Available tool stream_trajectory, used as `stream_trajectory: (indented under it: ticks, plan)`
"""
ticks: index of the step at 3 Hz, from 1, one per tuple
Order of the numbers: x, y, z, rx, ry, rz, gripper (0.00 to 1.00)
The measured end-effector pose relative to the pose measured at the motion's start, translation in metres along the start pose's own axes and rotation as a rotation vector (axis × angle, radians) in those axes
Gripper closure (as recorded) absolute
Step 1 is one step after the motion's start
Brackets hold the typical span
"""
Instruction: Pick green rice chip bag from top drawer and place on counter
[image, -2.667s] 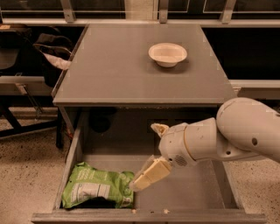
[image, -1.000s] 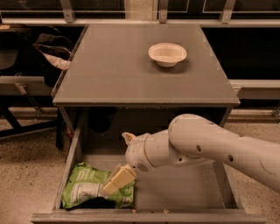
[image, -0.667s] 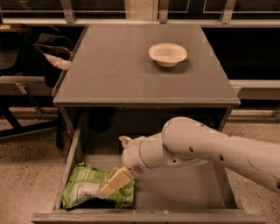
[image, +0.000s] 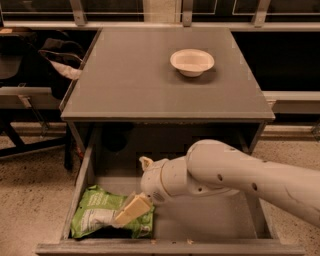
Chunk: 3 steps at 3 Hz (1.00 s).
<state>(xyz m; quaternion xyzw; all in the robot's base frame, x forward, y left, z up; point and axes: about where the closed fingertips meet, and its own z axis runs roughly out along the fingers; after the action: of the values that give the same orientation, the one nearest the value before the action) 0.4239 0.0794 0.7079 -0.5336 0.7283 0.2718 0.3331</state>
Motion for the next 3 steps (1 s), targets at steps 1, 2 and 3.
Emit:
stream_trajectory:
  ticks: [1,2,3]
  plan:
    - [0.007,0.0,0.015,0.018,-0.006,0.009,0.0]
    - [0.011,-0.001,0.027,0.023,-0.012,0.014,0.0]
    - [0.014,0.003,0.04,-0.001,-0.012,0.017,0.0]
